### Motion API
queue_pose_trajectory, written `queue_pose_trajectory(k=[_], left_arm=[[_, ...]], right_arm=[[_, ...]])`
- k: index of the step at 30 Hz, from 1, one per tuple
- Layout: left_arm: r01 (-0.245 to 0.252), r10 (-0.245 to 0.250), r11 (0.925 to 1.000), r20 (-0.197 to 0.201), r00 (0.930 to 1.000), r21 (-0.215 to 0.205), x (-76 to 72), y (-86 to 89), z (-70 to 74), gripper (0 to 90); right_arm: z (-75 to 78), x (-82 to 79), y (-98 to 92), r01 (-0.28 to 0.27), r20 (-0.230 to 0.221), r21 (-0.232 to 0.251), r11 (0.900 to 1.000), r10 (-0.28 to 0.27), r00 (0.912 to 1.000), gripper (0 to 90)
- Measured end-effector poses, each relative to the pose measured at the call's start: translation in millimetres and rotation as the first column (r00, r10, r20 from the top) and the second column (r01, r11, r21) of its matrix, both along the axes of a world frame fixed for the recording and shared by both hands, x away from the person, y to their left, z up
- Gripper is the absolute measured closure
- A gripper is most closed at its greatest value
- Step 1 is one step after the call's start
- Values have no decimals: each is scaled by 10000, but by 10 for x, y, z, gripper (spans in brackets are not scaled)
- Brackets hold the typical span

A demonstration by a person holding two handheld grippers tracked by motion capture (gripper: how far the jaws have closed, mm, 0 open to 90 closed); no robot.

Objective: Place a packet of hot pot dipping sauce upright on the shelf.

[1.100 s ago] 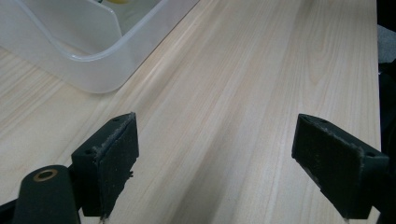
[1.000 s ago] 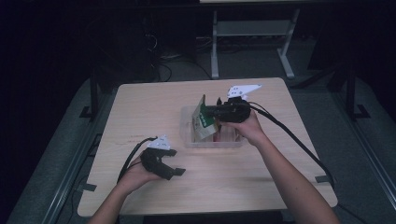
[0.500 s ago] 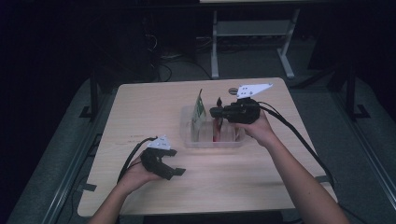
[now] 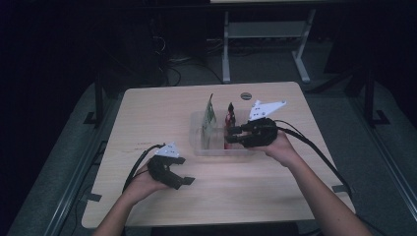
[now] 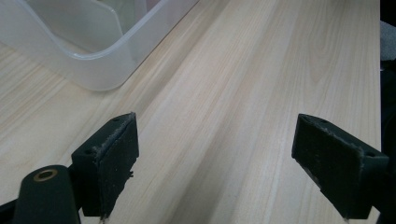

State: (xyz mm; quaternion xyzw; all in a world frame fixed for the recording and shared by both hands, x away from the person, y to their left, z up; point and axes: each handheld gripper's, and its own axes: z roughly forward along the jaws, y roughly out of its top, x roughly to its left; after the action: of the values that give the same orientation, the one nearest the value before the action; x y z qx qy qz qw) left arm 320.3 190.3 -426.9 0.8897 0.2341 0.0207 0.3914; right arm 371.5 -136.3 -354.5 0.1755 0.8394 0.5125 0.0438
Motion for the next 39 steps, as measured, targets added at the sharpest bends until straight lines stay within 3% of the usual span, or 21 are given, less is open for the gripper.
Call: queue_pose_trajectory(k=[7, 14, 18, 33, 37, 39], left_arm=[[72, -70, 9997, -98, 9999, 222, -16, -31, 9, 144], [192, -189, 9985, -53, 9998, 513, -72, 8, 26, 144], [17, -18, 9984, 9, 10000, 568, -145, 91, 34, 144], [-607, 593, 9960, 237, 9980, 654, -336, 407, -9, 144], [-844, 832, 9935, 194, 9963, 765, -397, 540, -49, 145], [-1060, 1054, 9916, 119, 9944, 746, -432, 586, -70, 146]], right_arm=[[-112, -96, -151, 565, -149, -699, 9959, -577, 9982, 426], [-226, -176, -317, 939, -198, -997, 9906, -964, 9952, 378], [-339, -250, -467, 1323, -171, -1413, 9811, -1361, 9906, 338], [-577, -455, -916, 2207, -366, -1644, 9614, -2295, 9726, 271], [-696, -547, -1030, 2739, -298, -2052, 9396, -2858, 9578, 251], [-738, -599, -1047, 3085, 37, -2442, 9193, -3173, 9483, 237]])
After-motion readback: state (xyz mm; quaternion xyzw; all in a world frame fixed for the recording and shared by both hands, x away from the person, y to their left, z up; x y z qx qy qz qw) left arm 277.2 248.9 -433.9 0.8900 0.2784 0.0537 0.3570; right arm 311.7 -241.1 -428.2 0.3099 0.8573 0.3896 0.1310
